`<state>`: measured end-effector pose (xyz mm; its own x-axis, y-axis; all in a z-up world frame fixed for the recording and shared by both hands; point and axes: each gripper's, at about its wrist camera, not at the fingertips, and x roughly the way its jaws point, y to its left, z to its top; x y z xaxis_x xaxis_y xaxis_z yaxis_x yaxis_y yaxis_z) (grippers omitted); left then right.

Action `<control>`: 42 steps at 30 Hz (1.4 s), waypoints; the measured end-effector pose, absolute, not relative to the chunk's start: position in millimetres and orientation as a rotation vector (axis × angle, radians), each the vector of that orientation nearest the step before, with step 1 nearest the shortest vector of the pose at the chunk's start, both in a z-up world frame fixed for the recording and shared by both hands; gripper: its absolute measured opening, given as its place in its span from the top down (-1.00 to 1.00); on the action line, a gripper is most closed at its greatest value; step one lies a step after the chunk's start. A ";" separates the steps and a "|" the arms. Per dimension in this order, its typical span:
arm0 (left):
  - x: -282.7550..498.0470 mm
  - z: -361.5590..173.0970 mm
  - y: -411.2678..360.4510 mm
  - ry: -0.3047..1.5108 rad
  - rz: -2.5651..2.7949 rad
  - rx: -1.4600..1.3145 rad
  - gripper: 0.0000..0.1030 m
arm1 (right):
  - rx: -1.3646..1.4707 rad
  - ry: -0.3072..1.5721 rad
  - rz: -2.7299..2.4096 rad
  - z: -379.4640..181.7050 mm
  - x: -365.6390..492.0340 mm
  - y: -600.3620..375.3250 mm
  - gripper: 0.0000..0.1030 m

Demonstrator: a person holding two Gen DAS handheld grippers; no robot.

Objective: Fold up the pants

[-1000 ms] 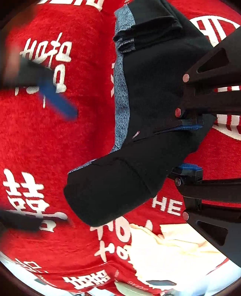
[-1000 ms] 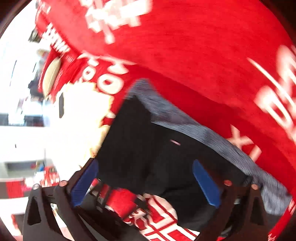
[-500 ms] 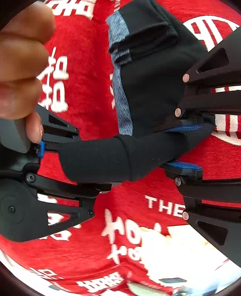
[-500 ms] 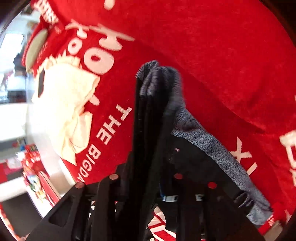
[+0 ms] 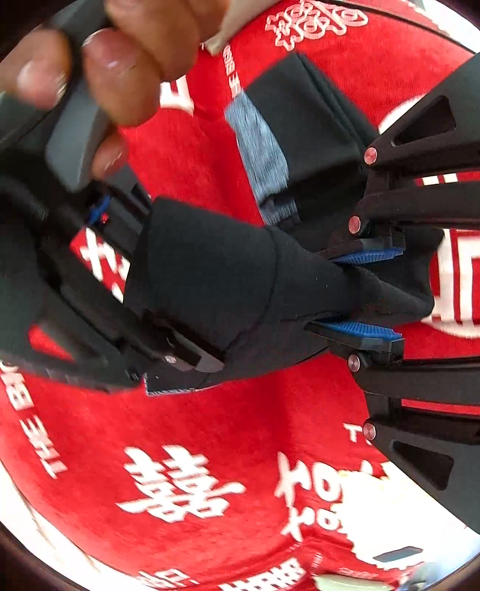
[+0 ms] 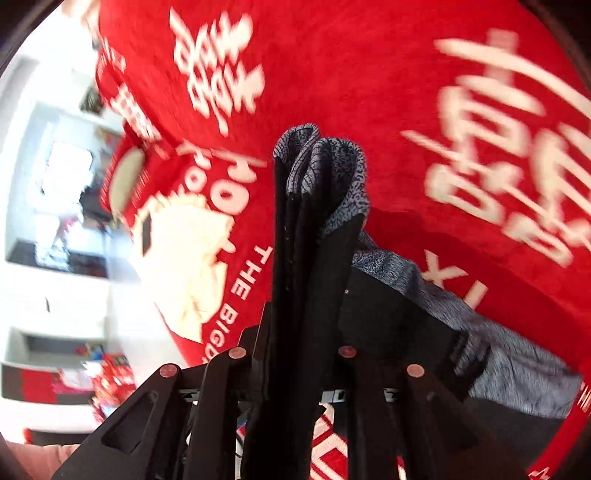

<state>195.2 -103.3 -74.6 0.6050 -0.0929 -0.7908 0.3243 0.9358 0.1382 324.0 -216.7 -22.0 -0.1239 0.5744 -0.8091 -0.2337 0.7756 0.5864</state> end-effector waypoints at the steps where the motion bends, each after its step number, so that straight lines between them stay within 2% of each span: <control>1: 194.0 -71.3 -111.1 0.890 -0.266 0.287 0.44 | 0.309 1.539 0.699 -19.6 322.5 -226.6 0.67; 7: 180.2 -57.3 -180.5 0.901 -0.414 0.352 0.44 | 0.430 1.452 0.631 6.3 298.8 -319.6 0.67; 13: 168.1 -72.9 -248.2 0.947 -0.499 0.421 0.44 | 0.506 1.408 0.542 8.4 269.3 -410.2 0.67; 19: 155.0 -101.3 -308.3 0.989 -0.574 0.512 0.44 | 0.547 1.411 0.447 -16.5 244.4 -480.1 0.68; 23: 151.3 -127.6 -333.6 1.042 -0.576 0.554 0.44 | 0.554 1.438 0.390 -56.1 234.4 -509.9 0.67; 28: 155.9 -148.0 -339.6 1.091 -0.540 0.581 0.44 | 0.602 1.471 0.368 -103.3 228.3 -529.0 0.66; 30: 157.3 -150.7 -337.8 1.107 -0.550 0.584 0.26 | 0.628 1.471 0.375 -112.4 226.5 -530.8 0.65; 31: 157.0 -152.1 -337.4 1.117 -0.555 0.579 0.06 | 0.640 1.470 0.372 -115.8 225.2 -531.7 0.64; 32: 157.9 -151.5 -334.6 1.128 -0.548 0.568 -0.01 | 0.648 1.468 0.370 -117.9 223.6 -533.6 0.64; 38: 161.9 -137.3 -311.6 1.189 -0.552 0.476 -0.03 | 0.648 1.466 0.338 -119.5 216.6 -534.8 0.58; 40: 166.1 -130.2 -302.1 1.205 -0.546 0.423 -0.03 | 0.587 1.473 0.311 -114.1 217.5 -529.7 0.51; 42: 175.8 -123.0 -289.2 1.216 -0.508 0.361 -0.04 | 0.500 1.491 0.264 -106.7 218.4 -522.0 0.33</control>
<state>175.8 -289.2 -123.0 0.2587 -0.1762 -0.9498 0.5515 0.8342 -0.0045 218.4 -522.0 -106.7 0.0765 0.4658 -0.8816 0.1347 0.8712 0.4720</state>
